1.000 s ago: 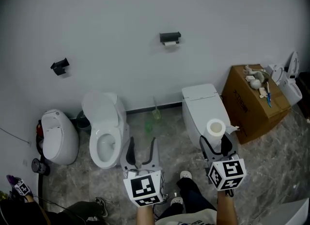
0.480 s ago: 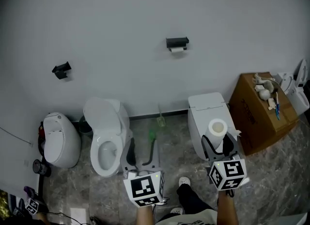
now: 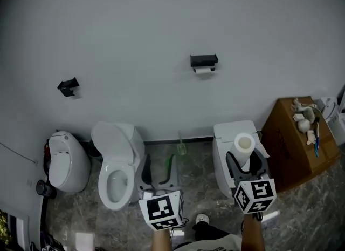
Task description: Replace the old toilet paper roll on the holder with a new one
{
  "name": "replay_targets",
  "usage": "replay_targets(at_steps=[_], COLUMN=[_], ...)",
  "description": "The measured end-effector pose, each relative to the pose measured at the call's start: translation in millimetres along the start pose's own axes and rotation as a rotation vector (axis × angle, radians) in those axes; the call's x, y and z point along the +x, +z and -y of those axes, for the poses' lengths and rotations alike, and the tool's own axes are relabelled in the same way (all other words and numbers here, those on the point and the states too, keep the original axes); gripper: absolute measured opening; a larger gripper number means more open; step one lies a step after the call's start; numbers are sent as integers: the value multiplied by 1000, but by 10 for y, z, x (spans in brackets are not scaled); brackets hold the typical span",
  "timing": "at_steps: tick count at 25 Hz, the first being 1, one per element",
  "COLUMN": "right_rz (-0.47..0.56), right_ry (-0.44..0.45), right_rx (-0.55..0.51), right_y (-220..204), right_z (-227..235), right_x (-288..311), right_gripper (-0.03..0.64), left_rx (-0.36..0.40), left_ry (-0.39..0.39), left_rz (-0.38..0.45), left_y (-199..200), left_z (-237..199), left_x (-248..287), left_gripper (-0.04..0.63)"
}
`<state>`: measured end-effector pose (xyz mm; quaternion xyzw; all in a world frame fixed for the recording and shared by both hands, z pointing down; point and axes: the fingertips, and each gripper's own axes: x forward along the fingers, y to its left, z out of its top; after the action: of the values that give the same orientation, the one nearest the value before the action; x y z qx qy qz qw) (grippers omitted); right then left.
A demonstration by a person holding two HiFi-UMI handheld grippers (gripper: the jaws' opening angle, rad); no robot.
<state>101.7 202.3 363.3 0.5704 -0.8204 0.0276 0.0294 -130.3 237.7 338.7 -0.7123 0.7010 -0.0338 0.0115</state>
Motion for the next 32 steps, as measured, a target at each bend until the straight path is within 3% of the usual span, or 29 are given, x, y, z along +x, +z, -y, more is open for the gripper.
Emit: replay_targets(at_steps=[17,32], right_rz=[-21,-13], right_ry=[6,-34], right_rx=[10,21], right_y=[26,101], right_z=[687,914], right_x=[1036,2257], right_gripper=[307,307], left_rx=[12,3], left_ry=[4,-13], left_rz=[-35,2], left_y=[-13,34], left_z=[249,-24], left_x=[1193,2473], left_gripper=[259,259])
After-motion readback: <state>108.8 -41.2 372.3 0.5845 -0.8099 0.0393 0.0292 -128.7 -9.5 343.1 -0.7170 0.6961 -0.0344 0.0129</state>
